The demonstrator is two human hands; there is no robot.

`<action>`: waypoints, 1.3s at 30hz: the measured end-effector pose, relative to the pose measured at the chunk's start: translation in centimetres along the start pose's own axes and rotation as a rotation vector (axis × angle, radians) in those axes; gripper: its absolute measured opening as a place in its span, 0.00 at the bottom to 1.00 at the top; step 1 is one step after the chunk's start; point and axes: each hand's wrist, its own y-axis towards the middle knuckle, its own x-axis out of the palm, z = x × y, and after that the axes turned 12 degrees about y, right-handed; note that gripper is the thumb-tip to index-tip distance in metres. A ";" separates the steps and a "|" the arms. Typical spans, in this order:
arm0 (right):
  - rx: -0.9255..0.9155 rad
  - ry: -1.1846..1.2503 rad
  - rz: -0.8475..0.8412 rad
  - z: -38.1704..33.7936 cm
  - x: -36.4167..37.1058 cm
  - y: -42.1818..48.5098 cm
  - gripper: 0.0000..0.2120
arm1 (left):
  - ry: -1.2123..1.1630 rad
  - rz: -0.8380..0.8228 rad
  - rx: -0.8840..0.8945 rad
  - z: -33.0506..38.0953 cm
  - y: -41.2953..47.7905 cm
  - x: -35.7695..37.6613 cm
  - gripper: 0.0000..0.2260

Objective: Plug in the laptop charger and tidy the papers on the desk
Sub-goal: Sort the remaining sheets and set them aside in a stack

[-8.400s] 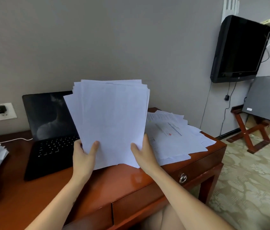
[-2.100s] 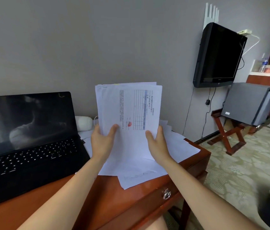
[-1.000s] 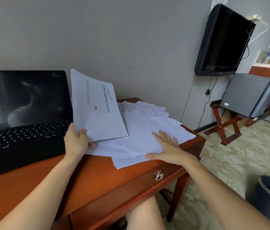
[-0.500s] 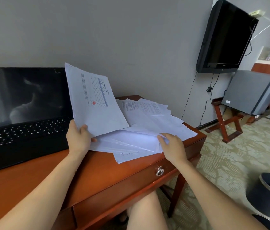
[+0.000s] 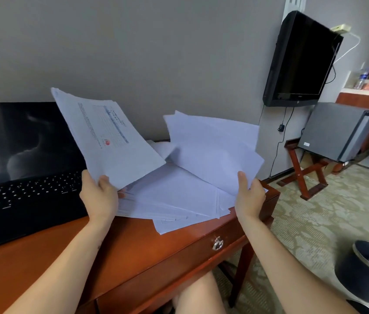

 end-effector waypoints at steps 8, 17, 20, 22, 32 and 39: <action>-0.149 -0.042 -0.273 -1.7 3.3 -3.5 0.05 | 0.004 -0.468 -0.053 -0.1 -1.5 1.5 0.09; -0.161 -0.529 -1.061 1.6 4.3 -5.8 0.15 | -0.098 -0.675 -0.265 -0.9 -1.2 1.5 0.13; -0.169 -0.634 -1.149 1.3 4.2 -6.0 0.23 | -0.141 -0.716 -0.313 0.1 -1.2 1.1 0.28; -0.116 -0.659 -1.185 0.8 3.9 -6.0 0.30 | -0.175 -0.769 -0.395 0.4 -0.8 0.7 0.35; -0.125 -1.015 -0.907 1.5 3.8 -3.9 0.32 | 0.049 -0.886 -0.410 -1.0 1.0 0.7 0.15; -0.104 -0.930 -0.817 2.1 4.9 -4.3 0.31 | 0.061 -0.965 -0.361 -1.0 -1.4 1.8 0.16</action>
